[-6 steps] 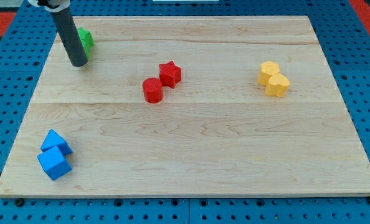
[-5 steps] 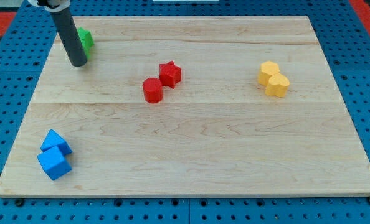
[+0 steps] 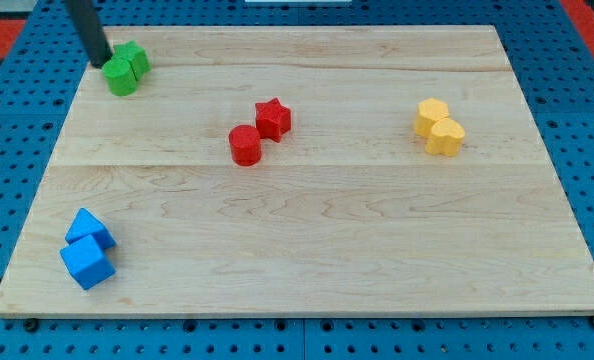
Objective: Move green blocks slightly downwards
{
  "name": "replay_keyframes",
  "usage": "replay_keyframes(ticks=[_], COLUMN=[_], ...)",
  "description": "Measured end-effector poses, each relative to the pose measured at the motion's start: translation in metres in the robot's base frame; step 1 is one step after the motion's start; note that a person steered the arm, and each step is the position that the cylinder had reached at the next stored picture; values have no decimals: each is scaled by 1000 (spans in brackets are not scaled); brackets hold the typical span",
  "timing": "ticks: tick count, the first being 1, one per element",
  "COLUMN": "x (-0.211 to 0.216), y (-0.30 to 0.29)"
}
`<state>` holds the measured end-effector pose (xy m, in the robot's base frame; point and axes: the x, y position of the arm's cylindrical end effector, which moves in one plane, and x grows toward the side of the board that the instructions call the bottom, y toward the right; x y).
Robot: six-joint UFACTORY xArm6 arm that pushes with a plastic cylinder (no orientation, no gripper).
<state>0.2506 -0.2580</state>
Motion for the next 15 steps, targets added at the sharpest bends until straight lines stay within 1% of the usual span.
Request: replay_keyframes(ticks=[1, 2, 3, 5, 7, 10, 13, 14, 15], x=[-25, -25, -24, 8, 14, 67, 105, 110, 129], y=[1, 27, 37, 28, 0, -10, -10, -10, -14])
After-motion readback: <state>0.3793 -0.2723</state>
